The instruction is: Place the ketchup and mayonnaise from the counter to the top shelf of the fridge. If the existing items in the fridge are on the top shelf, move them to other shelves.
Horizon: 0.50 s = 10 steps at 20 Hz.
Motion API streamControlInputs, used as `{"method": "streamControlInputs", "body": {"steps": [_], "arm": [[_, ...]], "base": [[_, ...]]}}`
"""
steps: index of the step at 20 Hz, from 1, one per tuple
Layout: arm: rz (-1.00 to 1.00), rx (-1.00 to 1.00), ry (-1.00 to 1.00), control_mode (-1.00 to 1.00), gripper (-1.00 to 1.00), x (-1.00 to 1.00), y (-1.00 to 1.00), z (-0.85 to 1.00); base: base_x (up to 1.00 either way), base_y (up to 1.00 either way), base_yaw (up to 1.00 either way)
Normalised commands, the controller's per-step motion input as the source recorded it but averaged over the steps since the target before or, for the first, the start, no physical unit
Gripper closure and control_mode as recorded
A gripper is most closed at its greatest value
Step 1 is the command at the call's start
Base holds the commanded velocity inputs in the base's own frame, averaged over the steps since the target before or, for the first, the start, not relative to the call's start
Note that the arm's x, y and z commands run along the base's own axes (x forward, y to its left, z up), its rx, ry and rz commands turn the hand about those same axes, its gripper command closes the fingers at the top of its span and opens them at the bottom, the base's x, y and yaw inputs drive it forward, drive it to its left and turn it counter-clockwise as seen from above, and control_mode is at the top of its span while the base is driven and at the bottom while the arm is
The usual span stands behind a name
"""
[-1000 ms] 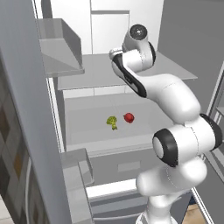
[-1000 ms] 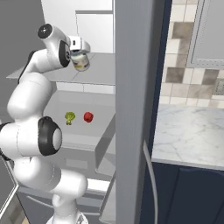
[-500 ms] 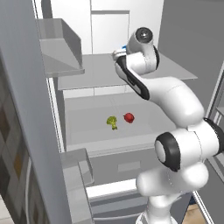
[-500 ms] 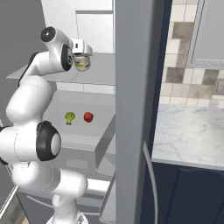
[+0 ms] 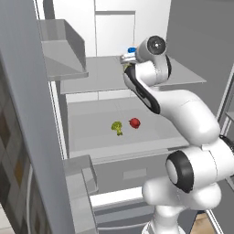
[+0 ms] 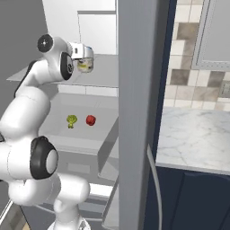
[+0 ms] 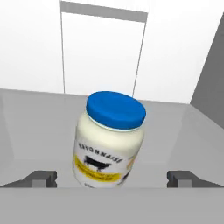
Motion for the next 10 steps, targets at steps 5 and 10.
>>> {"method": "streamControlInputs", "body": {"steps": [5,10], "arm": [[-0.04,0.08,-0.14,-1.0,-1.0,-1.0,0.0,0.09],[-0.08,0.13,-0.03,-1.0,-1.0,-1.0,0.0,0.55]], "base": [[0.0,0.0,0.0],[0.0,0.0,0.0]]}}
